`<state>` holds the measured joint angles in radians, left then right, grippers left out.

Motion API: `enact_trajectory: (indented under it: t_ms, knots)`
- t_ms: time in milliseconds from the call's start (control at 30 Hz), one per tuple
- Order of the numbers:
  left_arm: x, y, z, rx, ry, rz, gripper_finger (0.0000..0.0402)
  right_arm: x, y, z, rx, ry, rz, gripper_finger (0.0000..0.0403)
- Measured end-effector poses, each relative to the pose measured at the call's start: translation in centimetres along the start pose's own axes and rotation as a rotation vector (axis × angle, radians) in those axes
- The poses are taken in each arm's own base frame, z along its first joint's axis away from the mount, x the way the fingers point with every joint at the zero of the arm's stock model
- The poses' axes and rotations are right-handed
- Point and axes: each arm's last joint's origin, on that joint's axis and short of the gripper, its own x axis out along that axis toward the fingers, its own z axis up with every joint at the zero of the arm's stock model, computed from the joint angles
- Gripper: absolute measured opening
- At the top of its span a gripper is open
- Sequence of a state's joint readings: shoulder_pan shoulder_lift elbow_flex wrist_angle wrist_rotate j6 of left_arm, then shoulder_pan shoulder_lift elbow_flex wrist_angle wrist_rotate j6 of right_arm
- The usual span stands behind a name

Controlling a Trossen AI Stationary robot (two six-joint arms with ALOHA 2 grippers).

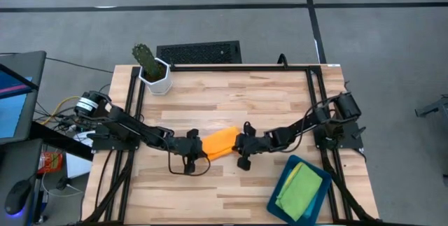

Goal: Fold microfiber towels
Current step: Fold the orange microfiber towel

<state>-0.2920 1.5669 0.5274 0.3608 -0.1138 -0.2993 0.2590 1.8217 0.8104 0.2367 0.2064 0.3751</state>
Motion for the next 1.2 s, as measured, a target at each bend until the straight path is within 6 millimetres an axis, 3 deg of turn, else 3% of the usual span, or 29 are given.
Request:
enact_trajectory:
  t_ms: [267,467,600,700,800,1000,1200]
  knots:
    - [0.1,0.1,-0.4,0.051,0.037,0.008,0.0006,-0.1,-0.5,-1.9,0.041,0.043,-0.049,0.0021]
    - [-0.1,0.1,-0.2,0.043,0.029,0.006,0.0003,-3.1,0.2,0.9,0.055,-0.080,0.043,0.0026]
    - [-1.7,-0.1,1.5,-0.001,-0.089,0.043,0.0001,-4.7,0.2,2.4,0.005,-0.181,0.032,0.0037]
    - [-2.7,0.0,2.6,0.004,-0.201,0.156,0.0000,-4.0,-0.2,2.2,-0.008,-0.170,-0.001,0.0037]
    - [-2.2,0.3,2.4,0.025,-0.207,0.187,0.0000,-2.3,-0.8,1.1,0.003,-0.119,-0.031,0.0028]
    - [0.6,-0.4,1.1,-0.004,-0.129,0.006,0.0000,0.4,-0.9,-0.8,0.059,-0.080,-0.028,0.0015]
    - [1.3,-0.9,0.9,0.030,-0.099,-0.037,0.0000,1.1,0.0,-1.7,0.096,-0.067,-0.018,0.0029]
